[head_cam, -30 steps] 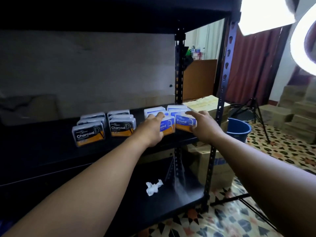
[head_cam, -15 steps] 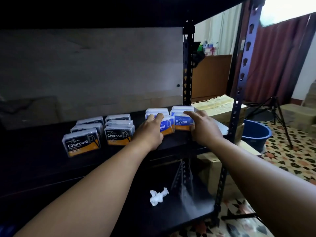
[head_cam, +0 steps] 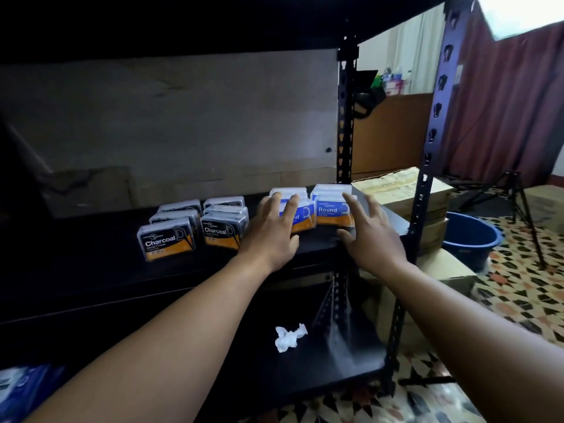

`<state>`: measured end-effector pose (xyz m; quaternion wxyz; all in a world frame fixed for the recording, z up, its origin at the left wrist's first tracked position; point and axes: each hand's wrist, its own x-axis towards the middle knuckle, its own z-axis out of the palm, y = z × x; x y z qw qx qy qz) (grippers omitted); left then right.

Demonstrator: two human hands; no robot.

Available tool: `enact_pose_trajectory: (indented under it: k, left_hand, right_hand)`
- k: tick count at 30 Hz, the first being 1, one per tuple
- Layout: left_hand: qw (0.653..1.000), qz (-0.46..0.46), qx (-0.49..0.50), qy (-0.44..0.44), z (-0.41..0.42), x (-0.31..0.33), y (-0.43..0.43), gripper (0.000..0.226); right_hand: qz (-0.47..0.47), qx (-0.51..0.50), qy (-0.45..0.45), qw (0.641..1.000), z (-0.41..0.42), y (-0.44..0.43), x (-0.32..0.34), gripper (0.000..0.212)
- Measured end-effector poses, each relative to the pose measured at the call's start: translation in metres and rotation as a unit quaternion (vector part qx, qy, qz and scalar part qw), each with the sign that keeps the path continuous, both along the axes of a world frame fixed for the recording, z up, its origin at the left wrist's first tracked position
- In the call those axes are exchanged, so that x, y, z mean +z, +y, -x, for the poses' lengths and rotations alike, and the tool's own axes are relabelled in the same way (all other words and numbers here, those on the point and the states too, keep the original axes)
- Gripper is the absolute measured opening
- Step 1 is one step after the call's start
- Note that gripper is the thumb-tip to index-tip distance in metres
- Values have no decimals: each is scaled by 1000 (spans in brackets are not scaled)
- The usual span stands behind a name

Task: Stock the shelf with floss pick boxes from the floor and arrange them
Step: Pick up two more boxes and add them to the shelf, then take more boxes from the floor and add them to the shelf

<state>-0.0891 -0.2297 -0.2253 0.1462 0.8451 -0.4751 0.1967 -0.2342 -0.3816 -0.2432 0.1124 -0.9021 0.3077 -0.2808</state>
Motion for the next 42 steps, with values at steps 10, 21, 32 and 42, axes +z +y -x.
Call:
enact_pose_trajectory:
  k: [10, 21, 32, 42]
  left_hand:
    - [990, 75, -121, 22, 37, -24, 86, 29]
    - [890, -292, -12, 351, 17, -136, 228, 64]
    - [831, -385, 55, 397, 2, -232, 319, 68]
    - [794, -383, 63, 468, -15, -294, 344, 50]
  right_hand:
    - [-57, 67, -80, 993, 38, 94, -26, 23]
    - [-245, 248, 341, 873, 19, 195, -121, 54]
    - [-206, 299, 466, 807, -16, 246, -217, 54]
    - [-203, 361, 505, 757, -68, 282, -296, 54]
